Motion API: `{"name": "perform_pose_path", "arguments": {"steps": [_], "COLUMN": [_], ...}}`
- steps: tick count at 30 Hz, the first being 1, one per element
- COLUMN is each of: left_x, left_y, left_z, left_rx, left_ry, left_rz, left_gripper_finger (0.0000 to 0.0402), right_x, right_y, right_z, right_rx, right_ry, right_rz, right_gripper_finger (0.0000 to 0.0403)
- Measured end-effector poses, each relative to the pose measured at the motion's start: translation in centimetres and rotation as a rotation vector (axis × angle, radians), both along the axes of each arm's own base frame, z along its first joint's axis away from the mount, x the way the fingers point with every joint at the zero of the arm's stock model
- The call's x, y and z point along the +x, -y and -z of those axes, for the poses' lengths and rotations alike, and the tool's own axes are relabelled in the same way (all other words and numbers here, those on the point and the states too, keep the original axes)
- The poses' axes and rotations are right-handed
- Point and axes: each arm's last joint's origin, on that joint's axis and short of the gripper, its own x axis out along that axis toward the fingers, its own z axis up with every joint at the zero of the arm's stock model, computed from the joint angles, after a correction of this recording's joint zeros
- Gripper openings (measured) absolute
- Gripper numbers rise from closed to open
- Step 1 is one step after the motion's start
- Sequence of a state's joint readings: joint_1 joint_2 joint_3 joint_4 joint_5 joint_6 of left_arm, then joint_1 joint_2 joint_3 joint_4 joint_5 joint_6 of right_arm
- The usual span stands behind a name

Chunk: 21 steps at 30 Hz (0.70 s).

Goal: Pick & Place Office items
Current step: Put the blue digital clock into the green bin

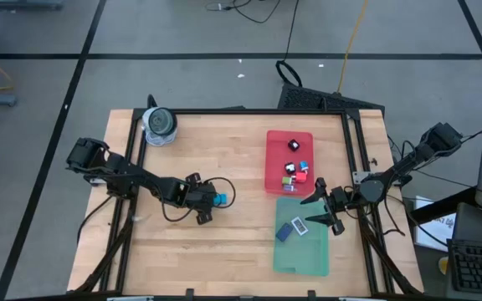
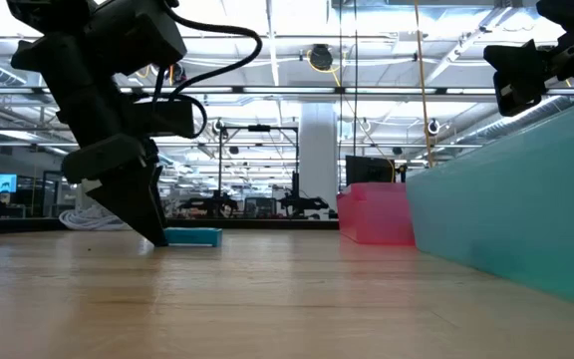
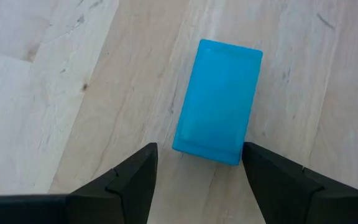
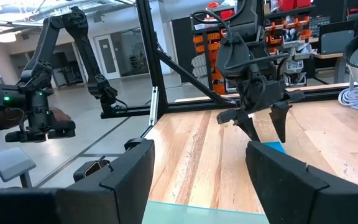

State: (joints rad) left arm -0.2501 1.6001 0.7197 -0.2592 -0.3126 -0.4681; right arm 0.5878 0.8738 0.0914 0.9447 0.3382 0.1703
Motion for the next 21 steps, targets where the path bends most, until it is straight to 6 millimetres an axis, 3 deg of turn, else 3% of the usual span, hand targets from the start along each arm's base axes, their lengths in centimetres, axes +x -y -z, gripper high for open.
{"name": "perform_pose_path", "arguments": {"steps": [12, 21], "left_x": [0.10, 0.96], "left_y": [-0.01, -0.09], "left_z": [-0.08, 0.67], "left_rx": [0.083, 0.030], "left_ry": [-0.026, -0.002], "left_rz": [0.150, 0.160], "left_gripper_finger": [0.0239, 0.0239], "right_x": [0.00, 0.00], "right_y": [0.00, 0.00], "right_z": [0.00, -0.01], "right_rx": [0.000, 0.001], "right_ry": [0.000, 0.001], "right_rz": [0.000, 0.000], "right_gripper_finger": [0.0242, 0.0242]}}
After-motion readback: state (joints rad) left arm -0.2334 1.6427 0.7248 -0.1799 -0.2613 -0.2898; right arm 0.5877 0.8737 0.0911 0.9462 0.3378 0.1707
